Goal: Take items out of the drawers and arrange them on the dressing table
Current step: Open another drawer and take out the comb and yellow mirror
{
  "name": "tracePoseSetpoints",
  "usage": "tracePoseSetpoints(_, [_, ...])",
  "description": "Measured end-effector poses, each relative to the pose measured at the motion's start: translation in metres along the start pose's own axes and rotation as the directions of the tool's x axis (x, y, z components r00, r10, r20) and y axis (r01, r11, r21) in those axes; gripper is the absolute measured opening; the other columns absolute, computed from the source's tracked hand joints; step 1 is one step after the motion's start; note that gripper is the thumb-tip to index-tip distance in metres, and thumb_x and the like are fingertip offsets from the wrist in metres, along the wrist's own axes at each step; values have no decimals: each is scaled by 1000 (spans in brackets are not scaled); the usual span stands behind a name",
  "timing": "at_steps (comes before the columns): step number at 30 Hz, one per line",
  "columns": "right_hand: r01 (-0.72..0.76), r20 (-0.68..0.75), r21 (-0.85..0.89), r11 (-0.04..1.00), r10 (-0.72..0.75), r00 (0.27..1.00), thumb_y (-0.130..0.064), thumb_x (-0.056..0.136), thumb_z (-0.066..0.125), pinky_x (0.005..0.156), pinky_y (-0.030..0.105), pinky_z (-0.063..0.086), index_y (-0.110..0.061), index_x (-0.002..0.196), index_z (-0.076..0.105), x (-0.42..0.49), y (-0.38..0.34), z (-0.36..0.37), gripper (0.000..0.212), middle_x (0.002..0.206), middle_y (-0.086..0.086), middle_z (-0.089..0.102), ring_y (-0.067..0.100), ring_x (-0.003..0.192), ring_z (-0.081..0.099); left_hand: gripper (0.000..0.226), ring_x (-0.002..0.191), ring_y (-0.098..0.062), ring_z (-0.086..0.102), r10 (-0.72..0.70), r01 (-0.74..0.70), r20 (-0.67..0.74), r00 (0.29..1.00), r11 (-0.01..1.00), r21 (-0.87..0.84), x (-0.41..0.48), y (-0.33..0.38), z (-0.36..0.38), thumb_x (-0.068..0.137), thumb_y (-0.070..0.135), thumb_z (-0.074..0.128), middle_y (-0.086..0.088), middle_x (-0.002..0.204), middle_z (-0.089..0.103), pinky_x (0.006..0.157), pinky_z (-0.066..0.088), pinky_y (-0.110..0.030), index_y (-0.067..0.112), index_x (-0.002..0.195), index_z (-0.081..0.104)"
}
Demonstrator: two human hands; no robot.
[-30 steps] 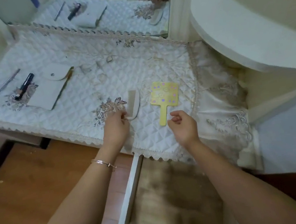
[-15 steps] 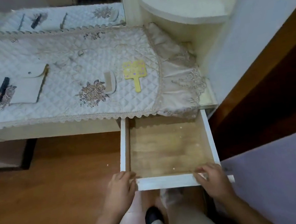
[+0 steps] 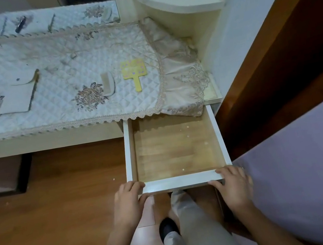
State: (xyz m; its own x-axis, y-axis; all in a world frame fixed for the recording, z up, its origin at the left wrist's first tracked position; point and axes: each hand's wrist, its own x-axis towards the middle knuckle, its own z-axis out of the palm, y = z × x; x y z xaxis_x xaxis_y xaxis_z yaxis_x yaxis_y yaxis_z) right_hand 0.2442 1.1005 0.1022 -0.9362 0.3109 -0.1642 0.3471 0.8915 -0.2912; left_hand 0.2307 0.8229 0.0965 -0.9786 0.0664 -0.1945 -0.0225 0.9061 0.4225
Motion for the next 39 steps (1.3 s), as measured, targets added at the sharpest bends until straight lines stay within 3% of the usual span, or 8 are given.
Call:
tracePoseSetpoints(3, [15, 6, -31, 999, -15, 1000, -37, 67, 76, 89, 42, 38, -21, 94, 70, 11, 1, 0, 32, 101, 4, 69, 30, 101, 57, 40, 81, -23, 59, 43, -43, -6, 999, 999, 20, 10, -7, 1, 74, 54, 42, 7, 82, 66, 63, 34, -29, 24, 84, 65])
tracePoseSetpoints(7, [75, -4, -114, 991, -75, 997, -37, 53, 85, 72, 39, 48, -22, 80, 71, 41, -7, 0, 35, 81, 0, 71, 28, 78, 63, 42, 82, -18, 55, 48, -47, -46, 998, 998, 35, 40, -7, -1, 74, 56, 38, 8, 82, 66, 62, 35, -29, 25, 84, 65])
tracePoseSetpoints(13, [157, -2, -118, 981, -159, 987, -44, 71, 71, 88, 41, 43, -20, 109, 62, 119, -32, -7, 46, 102, 2, 67, 27, 99, 58, 20, 88, -27, 58, 33, -28, -70, 997, 997, 70, 116, 2, -16, 71, 29, 76, 0, 84, 68, 62, 40, -32, 16, 84, 68])
tracePoseSetpoints(16, [194, -39, -160, 968, -203, 978, -42, 59, 80, 80, 45, 51, -16, 112, 59, 151, -43, -6, 62, 111, 8, 67, 29, 100, 61, 43, 101, -24, 43, 79, -51, -175, 981, 986, 158, 150, 9, -26, 58, 26, 85, -9, 101, 67, 71, 50, -40, 13, 94, 66])
tracePoseSetpoints(21, [228, -99, -223, 948, -255, 962, -41, 49, 85, 82, 46, 51, -19, 124, 47, 200, -64, -12, 87, 123, 9, 62, 30, 104, 57, 60, 109, -32, 45, 111, -61, -263, 958, 980, 192, 198, 10, -33, 59, 26, 84, -15, 112, 55, 95, 35, -38, 10, 104, 49])
tracePoseSetpoints(29, [301, -207, -317, 899, -376, 903, -40, 52, 83, 89, 42, 29, -14, 106, 52, 238, -70, -9, 67, 106, 12, 63, 26, 99, 42, 58, 98, -28, 32, -91, 140, -324, 942, 981, 131, 226, 28, -38, 55, -6, 73, -4, 111, 40, 77, 41, -52, 20, 100, 46])
tracePoseSetpoints(34, [344, -172, -331, 879, -414, 894, -40, 58, 79, 90, 47, 45, -12, 106, 52, 241, -65, -6, 61, 108, 14, 62, 30, 106, 46, 47, 95, -29, 35, -60, 126, -368, 928, 979, 159, 227, 25, -35, 62, -3, 64, -4, 110, 39, 75, 41, -50, 18, 100, 48])
tracePoseSetpoints(39, [308, -140, -241, 920, -347, 927, -29, 61, 79, 94, 50, 46, -9, 109, 50, 235, -73, -9, 59, 112, 18, 59, 31, 110, 41, 65, 106, -33, 36, -85, 137, -299, 950, 978, 155, 217, 27, -34, 55, 2, 79, -14, 117, 54, 82, 44, -54, 17, 109, 46])
